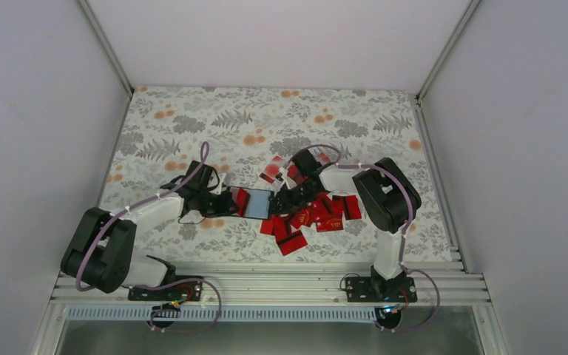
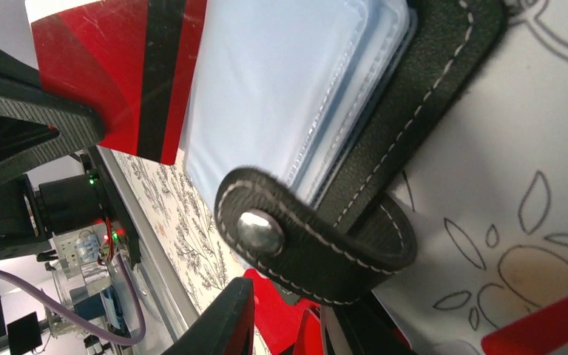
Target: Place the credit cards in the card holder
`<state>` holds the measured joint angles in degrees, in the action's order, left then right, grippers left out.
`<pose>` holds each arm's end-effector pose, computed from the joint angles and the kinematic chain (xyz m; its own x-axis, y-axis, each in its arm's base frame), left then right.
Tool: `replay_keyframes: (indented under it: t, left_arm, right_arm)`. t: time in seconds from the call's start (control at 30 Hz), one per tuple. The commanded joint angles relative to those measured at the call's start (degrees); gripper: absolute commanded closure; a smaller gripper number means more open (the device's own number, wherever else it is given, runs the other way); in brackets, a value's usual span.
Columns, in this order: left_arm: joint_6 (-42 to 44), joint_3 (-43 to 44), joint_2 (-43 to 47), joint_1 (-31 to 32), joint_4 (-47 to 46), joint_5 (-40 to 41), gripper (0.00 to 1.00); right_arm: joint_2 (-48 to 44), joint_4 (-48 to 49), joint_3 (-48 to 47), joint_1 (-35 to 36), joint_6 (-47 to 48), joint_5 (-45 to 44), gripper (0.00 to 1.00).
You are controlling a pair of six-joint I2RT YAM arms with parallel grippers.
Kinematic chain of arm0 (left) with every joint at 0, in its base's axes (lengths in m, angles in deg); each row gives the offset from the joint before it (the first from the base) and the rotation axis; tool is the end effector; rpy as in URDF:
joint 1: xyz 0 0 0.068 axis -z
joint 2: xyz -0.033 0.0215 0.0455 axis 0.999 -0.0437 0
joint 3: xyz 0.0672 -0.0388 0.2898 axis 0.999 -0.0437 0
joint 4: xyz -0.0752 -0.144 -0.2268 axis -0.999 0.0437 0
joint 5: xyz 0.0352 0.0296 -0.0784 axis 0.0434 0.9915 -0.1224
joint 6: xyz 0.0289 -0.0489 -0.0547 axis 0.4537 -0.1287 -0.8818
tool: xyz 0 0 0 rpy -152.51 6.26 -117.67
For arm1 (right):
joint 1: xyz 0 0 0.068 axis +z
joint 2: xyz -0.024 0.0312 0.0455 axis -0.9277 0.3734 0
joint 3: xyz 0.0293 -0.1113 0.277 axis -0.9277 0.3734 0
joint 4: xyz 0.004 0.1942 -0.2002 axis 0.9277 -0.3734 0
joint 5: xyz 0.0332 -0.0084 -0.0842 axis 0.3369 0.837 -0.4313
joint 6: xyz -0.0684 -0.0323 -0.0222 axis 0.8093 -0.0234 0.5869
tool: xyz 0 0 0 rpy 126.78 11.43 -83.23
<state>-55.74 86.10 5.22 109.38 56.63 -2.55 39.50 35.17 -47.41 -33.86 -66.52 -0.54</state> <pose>0.2191 -0.1242 0.1394 -0.9770 -0.0366 -0.2099 0.1004 0.7899 -0.6050 0.2757 0.2491 0.0997 -0.9324 -0.3597 -0.0351 -0.2513 0.5755 0.7782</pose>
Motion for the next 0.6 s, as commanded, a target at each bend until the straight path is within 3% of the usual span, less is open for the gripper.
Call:
replay_keyframes:
  t: [0.0, 0.57]
  left_arm:
    - [1.7, 1.1, -0.7, -0.1, 0.1, -1.9, 0.97]
    - [2.3, 1.5, -3.1, -0.1, -1.5, -1.8, 0.98]
  right_arm:
    - [1.9, 2.0, -2.0, 0.6, -0.8, -0.5, 0.76]
    - [3.6, 2.5, -3.0, 0.5, -2.4, -4.3, 0.77]
